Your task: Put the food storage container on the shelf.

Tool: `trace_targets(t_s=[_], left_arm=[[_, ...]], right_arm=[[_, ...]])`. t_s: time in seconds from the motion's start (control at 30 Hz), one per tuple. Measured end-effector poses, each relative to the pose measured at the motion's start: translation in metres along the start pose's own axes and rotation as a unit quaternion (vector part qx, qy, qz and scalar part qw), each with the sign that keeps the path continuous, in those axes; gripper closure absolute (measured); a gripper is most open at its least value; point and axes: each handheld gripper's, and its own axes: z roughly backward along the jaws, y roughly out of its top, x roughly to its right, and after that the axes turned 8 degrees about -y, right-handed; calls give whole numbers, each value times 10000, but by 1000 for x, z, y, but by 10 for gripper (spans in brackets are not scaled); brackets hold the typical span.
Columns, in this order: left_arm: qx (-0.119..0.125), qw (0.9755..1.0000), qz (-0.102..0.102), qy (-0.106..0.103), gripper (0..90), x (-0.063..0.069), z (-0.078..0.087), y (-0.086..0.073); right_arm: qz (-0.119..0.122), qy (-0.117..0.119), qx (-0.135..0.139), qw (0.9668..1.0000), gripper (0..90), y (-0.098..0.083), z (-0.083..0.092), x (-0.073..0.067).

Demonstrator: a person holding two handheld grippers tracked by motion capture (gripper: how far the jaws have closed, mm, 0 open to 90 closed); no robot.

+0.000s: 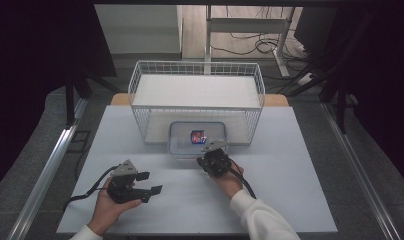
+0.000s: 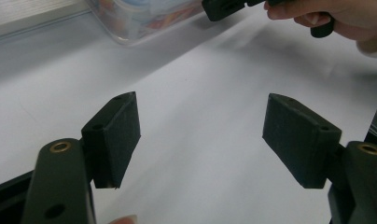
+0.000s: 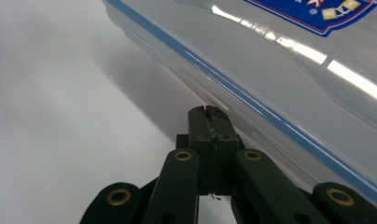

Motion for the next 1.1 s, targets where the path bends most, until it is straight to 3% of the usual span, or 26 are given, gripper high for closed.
trace_targets(t_s=[0.23, 0.33, 0.43, 0.63, 0.8, 1.1], left_arm=[[-33, 10000, -29, 60, 268, -1, 0, 0], [-16, 10000, -4, 35, 267, -1, 0, 0], [15, 10000, 2, 30, 265, -1, 1, 1], [-12, 10000, -31, 43, 265, -1, 1, 0], [-1, 10000, -19, 22, 265, -1, 1, 0], [-4, 10000, -25, 7, 265, -1, 1, 0]], right_arm=[[-32, 51, 221, 9997, 890, 13, -1, -2], [-137, -100, 337, 9993, 890, 18, -3, -1], [-333, -138, 344, 9988, 890, 21, -8, 3], [-432, -258, 376, 9980, 890, 28, -17, 10], [-661, -509, 343, 9959, 890, 33, -21, 18], [-851, -665, 286, 9937, 890, 36, -24, 35]])
